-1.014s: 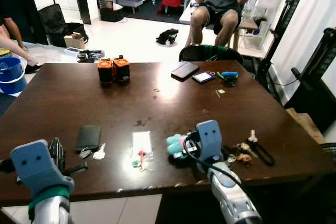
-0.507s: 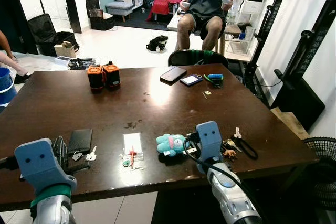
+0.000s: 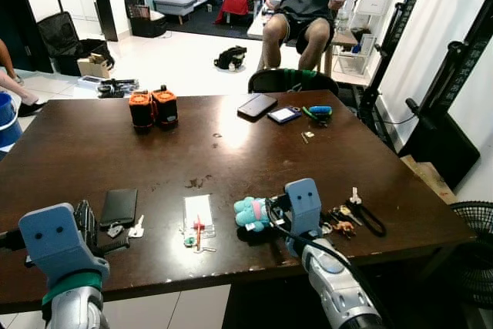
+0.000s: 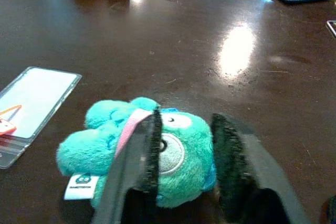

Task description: Hang keys on a hook

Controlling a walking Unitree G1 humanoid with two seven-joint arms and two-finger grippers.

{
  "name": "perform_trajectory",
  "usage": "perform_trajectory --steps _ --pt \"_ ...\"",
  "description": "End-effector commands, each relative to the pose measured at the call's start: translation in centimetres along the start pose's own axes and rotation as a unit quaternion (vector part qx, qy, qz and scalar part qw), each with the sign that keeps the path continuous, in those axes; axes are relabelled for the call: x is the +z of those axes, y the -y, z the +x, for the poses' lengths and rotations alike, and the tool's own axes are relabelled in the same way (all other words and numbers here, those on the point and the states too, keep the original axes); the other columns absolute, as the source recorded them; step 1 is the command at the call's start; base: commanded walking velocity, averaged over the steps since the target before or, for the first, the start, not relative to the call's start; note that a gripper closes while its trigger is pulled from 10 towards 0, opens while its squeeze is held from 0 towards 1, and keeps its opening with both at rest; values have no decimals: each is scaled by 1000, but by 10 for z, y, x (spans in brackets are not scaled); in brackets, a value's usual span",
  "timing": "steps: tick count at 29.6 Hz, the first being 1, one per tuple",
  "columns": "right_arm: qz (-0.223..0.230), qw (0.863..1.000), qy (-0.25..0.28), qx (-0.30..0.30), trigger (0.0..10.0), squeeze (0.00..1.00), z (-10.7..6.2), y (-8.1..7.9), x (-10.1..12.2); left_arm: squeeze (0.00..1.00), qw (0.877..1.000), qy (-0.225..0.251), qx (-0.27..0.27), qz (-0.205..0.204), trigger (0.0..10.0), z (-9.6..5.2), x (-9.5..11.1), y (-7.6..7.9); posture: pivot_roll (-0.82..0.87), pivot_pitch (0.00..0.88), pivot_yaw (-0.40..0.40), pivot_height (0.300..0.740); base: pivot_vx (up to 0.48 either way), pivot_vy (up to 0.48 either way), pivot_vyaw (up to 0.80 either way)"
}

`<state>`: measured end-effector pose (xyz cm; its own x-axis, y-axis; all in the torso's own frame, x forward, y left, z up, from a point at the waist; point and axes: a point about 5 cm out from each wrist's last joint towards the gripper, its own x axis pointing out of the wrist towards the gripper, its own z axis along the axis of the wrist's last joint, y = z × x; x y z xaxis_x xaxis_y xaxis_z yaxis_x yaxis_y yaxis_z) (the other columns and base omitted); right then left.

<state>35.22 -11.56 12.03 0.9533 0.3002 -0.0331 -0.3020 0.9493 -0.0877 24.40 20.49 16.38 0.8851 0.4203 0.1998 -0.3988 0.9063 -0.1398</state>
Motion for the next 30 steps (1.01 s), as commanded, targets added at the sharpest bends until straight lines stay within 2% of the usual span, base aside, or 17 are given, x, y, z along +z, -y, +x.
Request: perform_trajectory --steps 1,5,10,11,14,15,22,27,30 --pt "1 1000 -21 -4 10000 1000 -4 1 -10 0 1000 -14 0 4 10000 -1 -4 -2 -70 38 54 740 0 0 0" --pt "-5 999 -28 -19 10000 1000 -8 6 -14 0 1000 -16 -1 2 10000 -2 -5 -2 -72 41 55 740 0 0 0" --pt "12 997 -31 -63 10000 1000 -13 20 -18 0 1000 -17 -3 -2 10000 -2 -6 0 -75 43 59 740 0 0 0" --pt "21 996 -33 -76 10000 576 -13 25 -18 0 1000 -17 -1 -4 10000 -1 -5 -1 -75 43 59 740 0 0 0" --pt "25 996 -35 -83 10000 576 -13 28 -18 0 1000 -17 0 -6 10000 -1 -5 -1 -74 43 57 740 0 0 0" --pt "23 996 -41 -81 10000 0 -12 30 -19 0 1000 -17 2 -8 10000 -1 -5 -2 -74 43 57 740 0 0 0" --pt "28 998 -29 -50 10000 0 -11 29 -15 0 1000 -17 3 -8 10000 -1 -5 -3 -74 43 57 740 0 0 0" --pt "60 998 34 10 10000 0 -6 21 6 0 1000 -13 2 -8 10000 1 -3 -2 -75 40 61 740 0 0 0" --pt "65 997 44 14 10000 0 -5 21 9 0 1000 -11 1 -8 10000 1 -3 -2 -75 40 61 740 0 0 0"
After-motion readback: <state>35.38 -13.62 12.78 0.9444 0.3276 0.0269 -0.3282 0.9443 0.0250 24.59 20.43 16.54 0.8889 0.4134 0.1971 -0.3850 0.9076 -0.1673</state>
